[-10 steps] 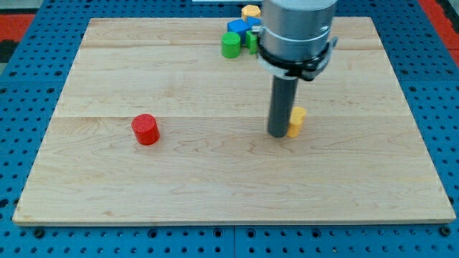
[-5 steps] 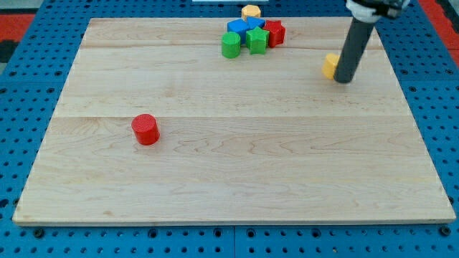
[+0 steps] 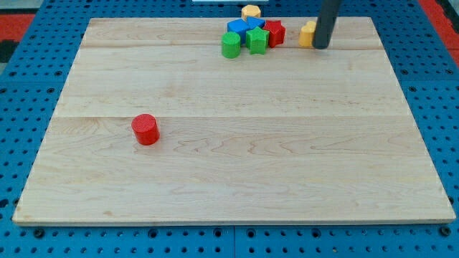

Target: Push the yellow heart into the red star

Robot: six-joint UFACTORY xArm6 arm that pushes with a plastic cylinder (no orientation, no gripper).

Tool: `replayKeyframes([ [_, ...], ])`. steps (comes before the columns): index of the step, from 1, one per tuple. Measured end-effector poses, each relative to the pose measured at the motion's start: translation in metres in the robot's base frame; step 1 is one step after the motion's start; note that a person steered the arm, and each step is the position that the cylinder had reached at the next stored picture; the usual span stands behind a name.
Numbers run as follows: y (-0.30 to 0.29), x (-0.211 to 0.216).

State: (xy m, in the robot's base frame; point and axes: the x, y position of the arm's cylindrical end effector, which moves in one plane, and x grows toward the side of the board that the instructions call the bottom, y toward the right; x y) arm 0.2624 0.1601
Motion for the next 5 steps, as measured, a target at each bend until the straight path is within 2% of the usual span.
replayKeyframes([
  [1,0.0,-0.032],
  [2,0.027,-0.026],
  [3,0.032,-0.058],
  [5,-0.029,-0.067],
])
